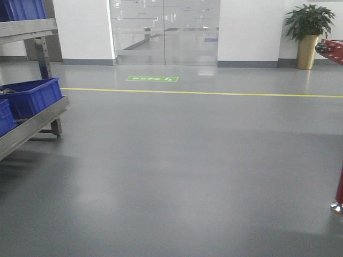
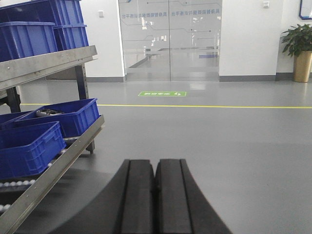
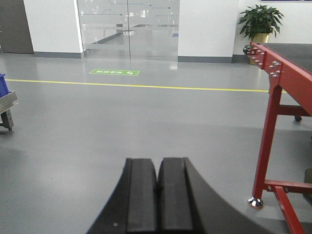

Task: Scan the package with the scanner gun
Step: 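Drive the base forward and turn toward the red-framed carpeted table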

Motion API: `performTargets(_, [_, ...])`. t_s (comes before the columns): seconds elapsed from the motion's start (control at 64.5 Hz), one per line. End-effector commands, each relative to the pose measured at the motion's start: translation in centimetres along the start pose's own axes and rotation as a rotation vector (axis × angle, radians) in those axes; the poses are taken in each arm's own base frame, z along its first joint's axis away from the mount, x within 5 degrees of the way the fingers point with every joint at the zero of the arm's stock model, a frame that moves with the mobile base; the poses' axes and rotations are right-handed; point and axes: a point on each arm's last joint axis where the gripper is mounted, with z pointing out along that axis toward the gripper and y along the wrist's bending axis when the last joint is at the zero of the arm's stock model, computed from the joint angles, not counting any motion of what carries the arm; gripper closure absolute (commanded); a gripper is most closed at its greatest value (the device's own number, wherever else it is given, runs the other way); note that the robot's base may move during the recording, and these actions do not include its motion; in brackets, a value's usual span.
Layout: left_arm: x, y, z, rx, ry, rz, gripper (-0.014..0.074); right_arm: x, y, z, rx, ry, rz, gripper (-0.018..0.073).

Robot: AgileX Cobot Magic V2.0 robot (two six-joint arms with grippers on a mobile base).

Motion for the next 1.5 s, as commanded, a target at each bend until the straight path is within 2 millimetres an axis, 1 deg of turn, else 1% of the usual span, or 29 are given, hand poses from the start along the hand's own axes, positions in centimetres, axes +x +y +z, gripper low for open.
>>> performTargets(0.0, [-0.31, -0.01, -0.05, 0.004, -0.025, -0.004, 0.0708, -0.48, 0.03, -0.02, -0.004, -0.025, -0.004, 0.0721])
performTargets(0.217, [-0.31, -0.01, -0.05, 0.004, -0.025, -0.004, 0.0708, -0.46, 0.43, -0.04, -0.076, -0.022, -0.006, 0.0721])
performTargets(1.487, [-0.31, -0.01, -0.05, 0.004, -0.025, -0.004, 0.0708, -0.46, 0.42, -0.04, -0.074, -0.022, -0.006, 0.0721])
